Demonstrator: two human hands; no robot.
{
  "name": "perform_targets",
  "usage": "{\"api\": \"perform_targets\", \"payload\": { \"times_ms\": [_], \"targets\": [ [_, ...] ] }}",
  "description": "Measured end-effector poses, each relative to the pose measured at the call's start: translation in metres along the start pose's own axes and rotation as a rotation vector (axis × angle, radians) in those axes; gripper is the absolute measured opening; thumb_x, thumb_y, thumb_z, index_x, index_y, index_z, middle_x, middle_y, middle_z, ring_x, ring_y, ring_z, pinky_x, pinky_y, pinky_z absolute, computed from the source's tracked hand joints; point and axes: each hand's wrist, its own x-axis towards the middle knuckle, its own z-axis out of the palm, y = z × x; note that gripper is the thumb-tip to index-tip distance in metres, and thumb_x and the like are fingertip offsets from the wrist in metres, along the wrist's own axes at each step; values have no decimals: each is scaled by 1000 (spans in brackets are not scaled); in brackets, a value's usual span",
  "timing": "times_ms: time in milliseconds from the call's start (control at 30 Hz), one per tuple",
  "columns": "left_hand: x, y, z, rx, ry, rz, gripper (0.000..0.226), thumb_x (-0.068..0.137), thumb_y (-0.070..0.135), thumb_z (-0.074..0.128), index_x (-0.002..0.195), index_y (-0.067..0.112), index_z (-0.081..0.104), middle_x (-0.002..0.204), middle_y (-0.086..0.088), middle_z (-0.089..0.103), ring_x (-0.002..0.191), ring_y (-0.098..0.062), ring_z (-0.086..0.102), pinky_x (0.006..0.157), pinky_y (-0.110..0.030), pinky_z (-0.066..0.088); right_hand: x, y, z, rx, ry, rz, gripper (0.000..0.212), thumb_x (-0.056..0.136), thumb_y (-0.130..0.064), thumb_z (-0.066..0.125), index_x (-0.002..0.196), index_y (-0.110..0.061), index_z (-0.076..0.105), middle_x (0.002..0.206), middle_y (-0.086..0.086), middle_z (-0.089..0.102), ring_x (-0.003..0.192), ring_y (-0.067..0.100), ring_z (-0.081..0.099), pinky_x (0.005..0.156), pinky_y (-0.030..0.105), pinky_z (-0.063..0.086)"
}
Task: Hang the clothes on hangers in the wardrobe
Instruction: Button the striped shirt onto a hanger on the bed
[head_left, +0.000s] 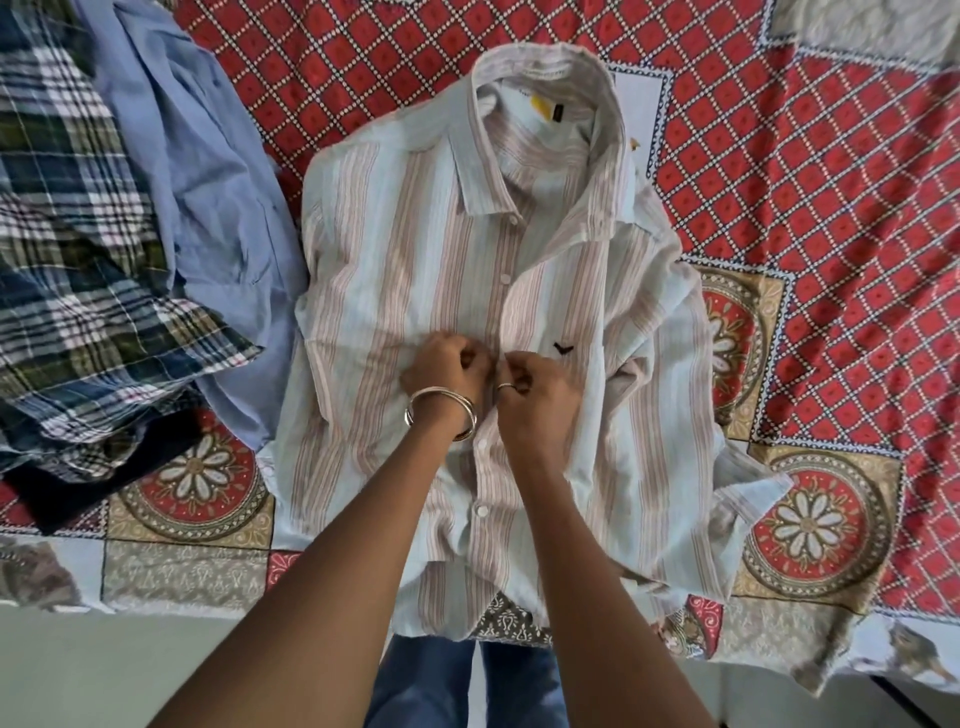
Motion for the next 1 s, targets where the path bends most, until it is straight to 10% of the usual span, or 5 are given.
{"api": "perform_targets", "payload": {
  "times_ms": [500, 800, 900, 1000],
  "targets": [
    [10, 1, -12, -271, -207, -75, 15, 87, 25, 67, 93, 12, 71, 90, -5, 71, 87, -23, 67, 84, -38, 54, 17, 8, -15, 632, -334, 264, 18, 97, 0, 50, 102, -1, 67, 74, 10, 60, 63, 10, 55, 60, 19, 48],
    [9, -6, -16, -249, -248, -168, 48, 77, 58, 67, 84, 11, 71, 82, -5, 72, 79, -18, 67, 78, -36, 53, 25, 11, -14, 642, -447, 310, 12, 86, 8, 63, 85, -4, 63, 69, 12, 61, 59, 17, 54, 53, 21, 45],
    [7, -1, -12, -221, -217, -149, 37, 78, 45, 73, 84, 8, 71, 75, -3, 69, 66, -11, 61, 59, -18, 47, 24, 14, -11, 594, -411, 268, 16, 84, 8, 66, 81, -8, 64, 67, 8, 59, 58, 14, 52, 52, 19, 43],
    [9, -3, -6, -207, -128, -125, 26, 84, 38, 69, 79, 13, 73, 74, -7, 71, 70, -20, 66, 72, -29, 55, 25, 14, -11, 604, -407, 262, 13, 82, 7, 68, 79, -6, 66, 66, 4, 61, 57, 9, 54, 53, 17, 44]
  ]
}}
